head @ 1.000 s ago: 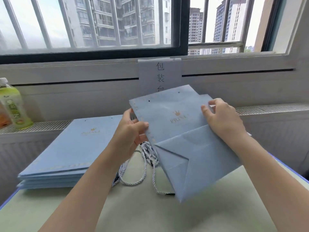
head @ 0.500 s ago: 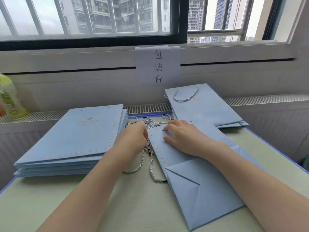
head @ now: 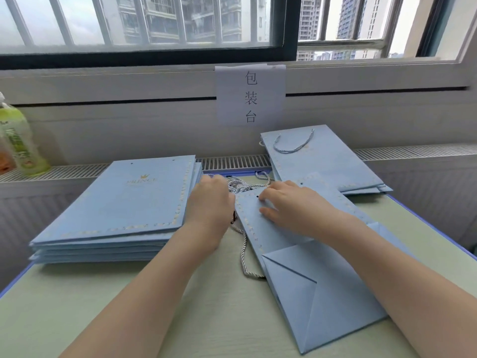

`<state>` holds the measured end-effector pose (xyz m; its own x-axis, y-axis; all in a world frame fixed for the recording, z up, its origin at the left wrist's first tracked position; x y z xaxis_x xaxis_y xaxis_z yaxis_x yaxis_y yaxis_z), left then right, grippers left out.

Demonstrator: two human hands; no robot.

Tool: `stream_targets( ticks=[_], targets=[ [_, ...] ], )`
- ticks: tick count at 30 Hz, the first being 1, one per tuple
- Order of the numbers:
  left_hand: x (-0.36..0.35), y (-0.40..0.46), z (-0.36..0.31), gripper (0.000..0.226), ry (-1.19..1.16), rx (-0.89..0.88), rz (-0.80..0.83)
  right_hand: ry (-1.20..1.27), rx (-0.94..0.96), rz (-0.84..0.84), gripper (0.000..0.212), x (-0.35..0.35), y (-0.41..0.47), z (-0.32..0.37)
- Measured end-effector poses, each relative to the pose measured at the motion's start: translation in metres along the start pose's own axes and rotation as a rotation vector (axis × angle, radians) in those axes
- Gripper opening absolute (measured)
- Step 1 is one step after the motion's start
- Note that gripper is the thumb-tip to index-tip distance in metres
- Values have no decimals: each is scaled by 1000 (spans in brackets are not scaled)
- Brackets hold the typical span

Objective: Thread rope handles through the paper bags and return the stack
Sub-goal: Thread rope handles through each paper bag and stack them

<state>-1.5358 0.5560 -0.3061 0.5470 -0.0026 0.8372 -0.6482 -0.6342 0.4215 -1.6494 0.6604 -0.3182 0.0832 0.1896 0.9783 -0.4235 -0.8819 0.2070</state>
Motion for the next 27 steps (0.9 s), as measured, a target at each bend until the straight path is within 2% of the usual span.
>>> stream_targets(
  ticks=[2,4,7,10,13,14,16,20,23,25,27],
  targets=[
    [9,2,-7,17,-134,-167,-207,170,35,-137,41,7,-2,5],
    [15,0,-20,17,-366,-345,-222,395,124,-306,44,15,-4,13],
    [16,-7,-32,14,-500,-471,-229,723,161,-395,16,23,-2,14],
    [21,-7,-29,7,-567,-363,-313,1156,112,-239,11,32,-4,13],
    [22,-2,-21,5,-664,-271,-232,1139,168,-188,29,33,-6,16],
    [21,-1,-20,7,-686,-264,-188,1143,167,-185,28,32,-5,17],
    [18,-1,-20,12,-639,-270,-159,1168,132,-249,15,32,-4,16],
    [8,-3,-26,2,-595,-286,-17,1180,0,-462,24,39,-4,0],
    [4,-1,-22,17,-663,-256,66,1391,-138,-578,24,47,-3,-21],
    [5,2,-16,27,-729,-208,60,1553,-281,-657,23,50,-4,-38],
    [10,4,-12,26,-721,-198,33,1646,-457,-719,23,48,-5,-55]
  ],
)
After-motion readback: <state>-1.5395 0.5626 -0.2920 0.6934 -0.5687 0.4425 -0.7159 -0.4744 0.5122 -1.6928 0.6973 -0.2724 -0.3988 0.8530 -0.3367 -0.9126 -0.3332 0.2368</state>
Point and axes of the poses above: each hand's wrist, its own y-axis towards the middle knuckle, its own x-axis out of the back of the hand, z = x × y, the point moved 3 cm from there along y, towards the middle knuckle, and after that the axes turned 3 degrees about -x, right-handed, at the moved point
